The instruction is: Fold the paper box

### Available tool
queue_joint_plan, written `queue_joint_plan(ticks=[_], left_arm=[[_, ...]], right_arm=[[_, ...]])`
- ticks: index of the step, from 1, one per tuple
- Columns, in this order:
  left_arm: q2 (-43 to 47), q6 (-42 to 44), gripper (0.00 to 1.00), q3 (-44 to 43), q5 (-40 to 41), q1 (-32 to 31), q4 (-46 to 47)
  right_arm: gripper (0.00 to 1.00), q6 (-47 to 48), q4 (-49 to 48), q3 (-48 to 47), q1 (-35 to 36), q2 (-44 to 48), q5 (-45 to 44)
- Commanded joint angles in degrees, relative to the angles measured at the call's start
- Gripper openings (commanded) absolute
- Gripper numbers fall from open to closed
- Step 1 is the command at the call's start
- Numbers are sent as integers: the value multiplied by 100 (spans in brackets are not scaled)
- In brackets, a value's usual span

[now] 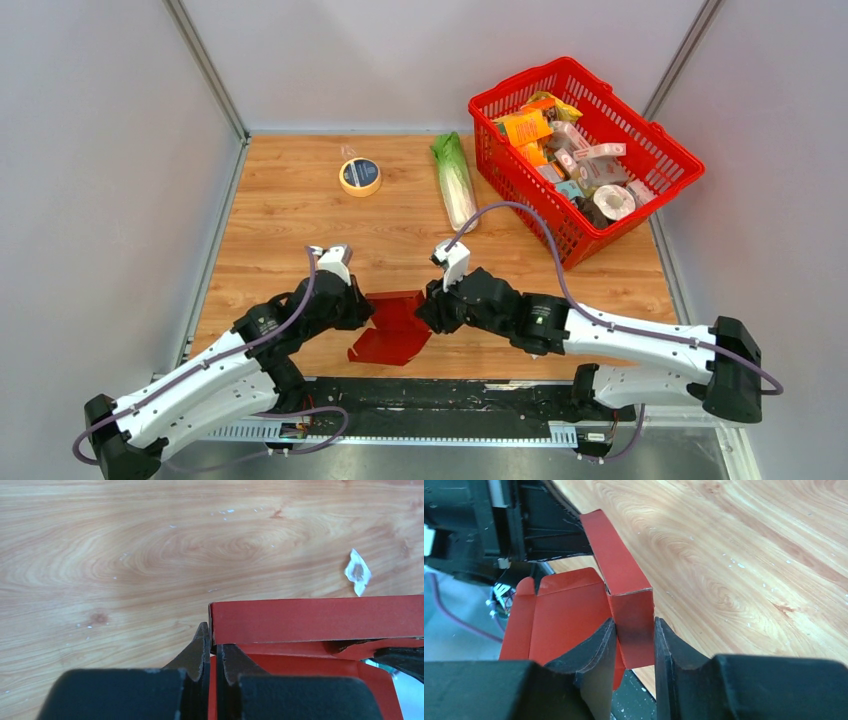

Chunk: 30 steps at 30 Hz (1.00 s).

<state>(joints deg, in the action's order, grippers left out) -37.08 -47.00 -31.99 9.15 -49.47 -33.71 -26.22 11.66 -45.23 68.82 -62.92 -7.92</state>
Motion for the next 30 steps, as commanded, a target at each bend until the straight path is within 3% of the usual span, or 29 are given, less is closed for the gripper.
queue_joint_plan(ticks=[1, 4, 12, 24, 30], left_arm=[[-1, -230, 0, -457, 622, -71, -205], [-62, -257, 0, -528, 825, -141, -302], [-203, -292, 0, -625, 1045, -335, -356], [-238, -151, 0, -607, 852, -449, -311], [-282, -177, 0, -659, 1062, -572, -416]], right_arm=[[28, -173, 521, -345, 97, -387, -1440], [36, -200, 671, -538, 167, -669, -1678], [33, -217, 636, -653, 237, -1074, -1862], [37, 442, 152, -706, 211, -1109, -2011], [33, 556, 196, -855, 220, -1240, -2327]])
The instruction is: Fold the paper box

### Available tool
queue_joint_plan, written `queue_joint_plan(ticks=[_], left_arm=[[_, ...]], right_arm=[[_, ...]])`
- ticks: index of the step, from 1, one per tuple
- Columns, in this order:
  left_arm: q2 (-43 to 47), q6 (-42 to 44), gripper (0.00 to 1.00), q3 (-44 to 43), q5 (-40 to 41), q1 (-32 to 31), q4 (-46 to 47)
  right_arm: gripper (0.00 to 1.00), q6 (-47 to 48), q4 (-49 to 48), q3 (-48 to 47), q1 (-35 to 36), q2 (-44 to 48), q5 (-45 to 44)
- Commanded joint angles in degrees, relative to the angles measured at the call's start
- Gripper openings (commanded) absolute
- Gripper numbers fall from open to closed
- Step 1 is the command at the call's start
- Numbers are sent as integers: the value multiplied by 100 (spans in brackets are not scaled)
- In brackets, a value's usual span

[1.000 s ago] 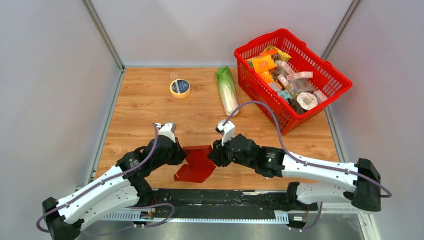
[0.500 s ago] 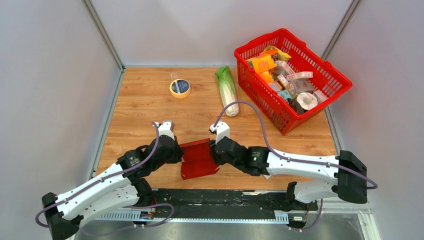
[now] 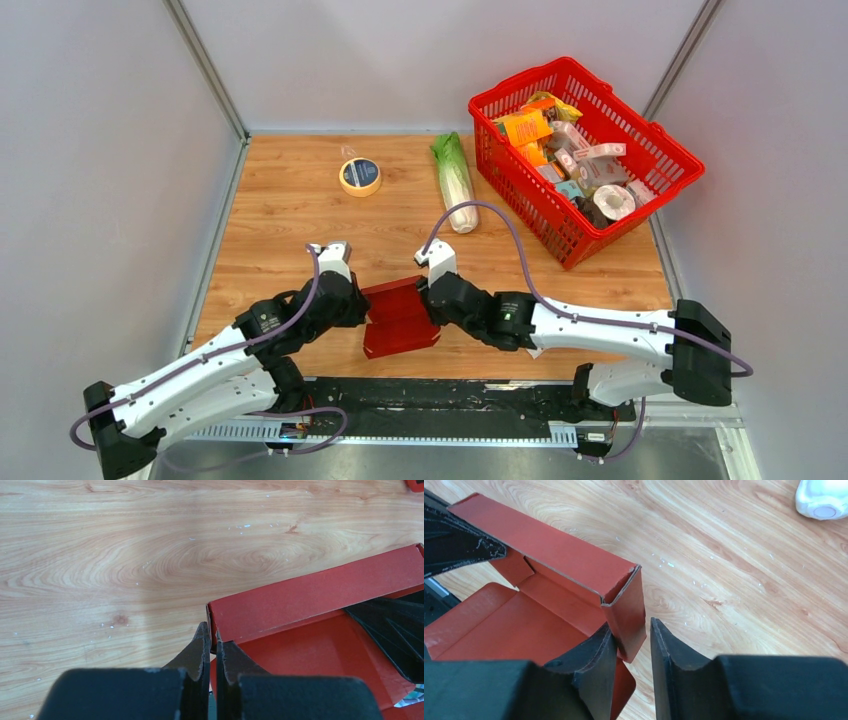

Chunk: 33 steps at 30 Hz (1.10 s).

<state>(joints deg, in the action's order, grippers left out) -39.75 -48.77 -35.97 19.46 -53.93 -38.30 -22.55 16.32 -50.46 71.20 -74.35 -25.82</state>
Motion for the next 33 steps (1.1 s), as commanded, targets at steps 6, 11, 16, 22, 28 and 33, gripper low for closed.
queue_joint_plan(ticks=[6, 11, 16, 22, 28, 33], left_arm=[[-323, -264, 0, -595, 855, -530, -387], [-727, -694, 0, -877, 1384, -812, -739], [-1025, -1143, 0, -1035, 1631, -838, -872], [-1316, -1205, 0, -1220, 1780, -847, -924], [-1430, -1240, 0, -1097, 2035, -847, -995], [-1554, -1231, 0, -1150, 2053, -847, -1091]], right_arm=[[21, -65, -58, -676, -27, -554, -907], [0, -48, -111, -903, -18, -941, -1196], [0, -530, 196, -1124, 61, -1616, -2276], [7, -382, -181, -932, -132, -1338, -1480], [54, 180, -208, -361, -537, -274, 558], [57, 365, -286, -17, -554, 314, 1000]])
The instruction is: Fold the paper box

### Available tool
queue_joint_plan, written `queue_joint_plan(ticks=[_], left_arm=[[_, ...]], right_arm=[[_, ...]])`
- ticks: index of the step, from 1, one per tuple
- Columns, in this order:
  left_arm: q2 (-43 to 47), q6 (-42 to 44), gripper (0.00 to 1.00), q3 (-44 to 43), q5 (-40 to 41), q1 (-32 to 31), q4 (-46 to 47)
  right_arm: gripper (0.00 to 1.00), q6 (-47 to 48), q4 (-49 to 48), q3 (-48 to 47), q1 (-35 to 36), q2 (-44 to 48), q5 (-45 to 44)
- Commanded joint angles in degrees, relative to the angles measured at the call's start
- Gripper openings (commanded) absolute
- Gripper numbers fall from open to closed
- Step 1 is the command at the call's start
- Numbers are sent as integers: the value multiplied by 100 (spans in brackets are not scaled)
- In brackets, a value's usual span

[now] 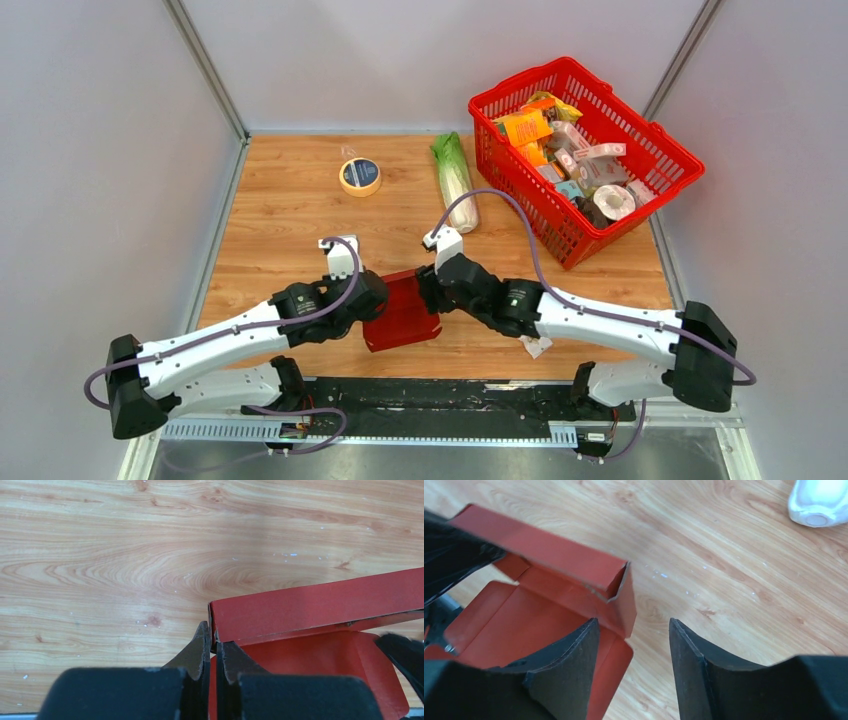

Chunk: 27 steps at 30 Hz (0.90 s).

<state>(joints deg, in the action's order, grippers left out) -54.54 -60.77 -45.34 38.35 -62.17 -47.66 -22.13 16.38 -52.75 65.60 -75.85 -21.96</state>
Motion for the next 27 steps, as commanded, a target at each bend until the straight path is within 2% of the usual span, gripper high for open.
queue_joint_plan(ticks=[1, 10, 15, 20, 27], left_arm=[[-91, -22, 0, -221, 164, -14, -156], [-92, 13, 0, -282, 120, -23, -156], [-65, 22, 0, -265, 68, -14, -130], [-12, 48, 0, -247, 15, -23, -86], [-3, 101, 0, -221, -38, -23, -7]], right_arm=[[56, 419, -337, 247, 5, 519, 709], [41, 490, -662, 169, 14, 291, 851], [32, 499, -821, 142, 5, 63, 553], [38, 561, -838, 142, 14, -122, 324], [33, 701, -1189, 55, 14, -333, 192]])
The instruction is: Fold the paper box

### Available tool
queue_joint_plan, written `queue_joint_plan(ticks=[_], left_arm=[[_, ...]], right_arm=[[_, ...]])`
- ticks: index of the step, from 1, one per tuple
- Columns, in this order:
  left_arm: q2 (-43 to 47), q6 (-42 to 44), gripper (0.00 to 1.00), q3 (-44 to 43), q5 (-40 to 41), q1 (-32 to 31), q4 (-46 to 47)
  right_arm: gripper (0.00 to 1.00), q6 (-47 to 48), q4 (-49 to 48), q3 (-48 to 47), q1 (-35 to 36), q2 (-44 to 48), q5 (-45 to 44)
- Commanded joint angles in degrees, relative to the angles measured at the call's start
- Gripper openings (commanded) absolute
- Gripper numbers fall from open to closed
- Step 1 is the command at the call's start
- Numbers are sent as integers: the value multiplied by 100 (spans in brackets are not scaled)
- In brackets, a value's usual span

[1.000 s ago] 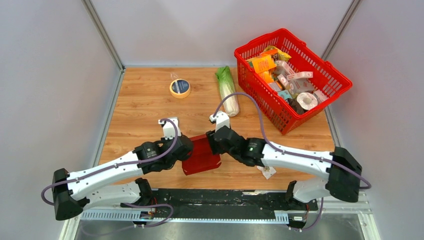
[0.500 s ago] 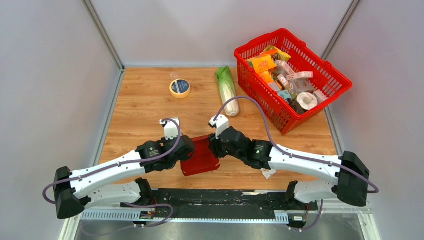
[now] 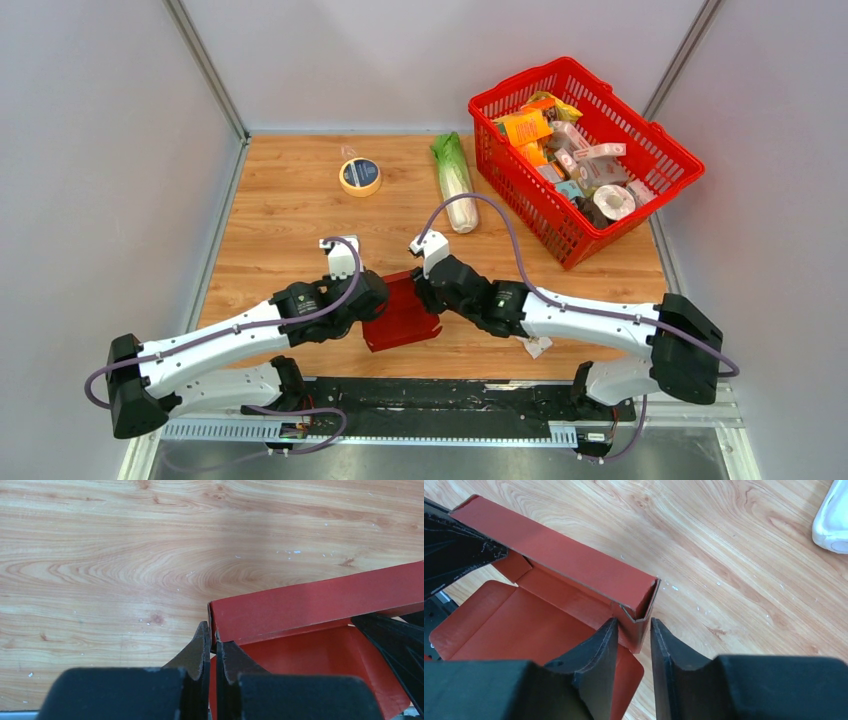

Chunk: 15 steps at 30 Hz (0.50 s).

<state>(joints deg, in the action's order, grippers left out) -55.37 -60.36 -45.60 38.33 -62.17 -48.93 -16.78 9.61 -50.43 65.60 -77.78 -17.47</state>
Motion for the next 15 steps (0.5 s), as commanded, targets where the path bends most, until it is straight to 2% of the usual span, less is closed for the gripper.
queue_joint_plan(ticks=[1, 3, 4, 5, 6, 7, 10, 15], left_arm=[[71, 59, 0, -194, -44, -23, 129], [53, 51, 0, -212, -53, -23, 129], [53, 24, 0, -221, -53, -23, 112], [53, -2, 0, -230, -36, -23, 85], [62, -81, 0, -238, -18, -14, 94], [71, -142, 0, -230, -9, -23, 76], [141, -397, 0, -203, -27, -23, 146], [343, -565, 0, -72, -317, -23, 480]], right_arm=[[31, 175, -521, -212, 5, -211, -335], [22, 175, -504, -370, 23, -448, -545], [14, 140, -469, -431, 31, -536, -921], [0, 18, -434, -493, 92, -719, -1194], [0, -62, -329, -615, 163, -817, -1554], [0, -158, -267, -660, 416, -922, -2593], [0, -555, -397, -635, 900, -1195, -4285], [0, -643, -818, -590, 998, -1284, -4598]])
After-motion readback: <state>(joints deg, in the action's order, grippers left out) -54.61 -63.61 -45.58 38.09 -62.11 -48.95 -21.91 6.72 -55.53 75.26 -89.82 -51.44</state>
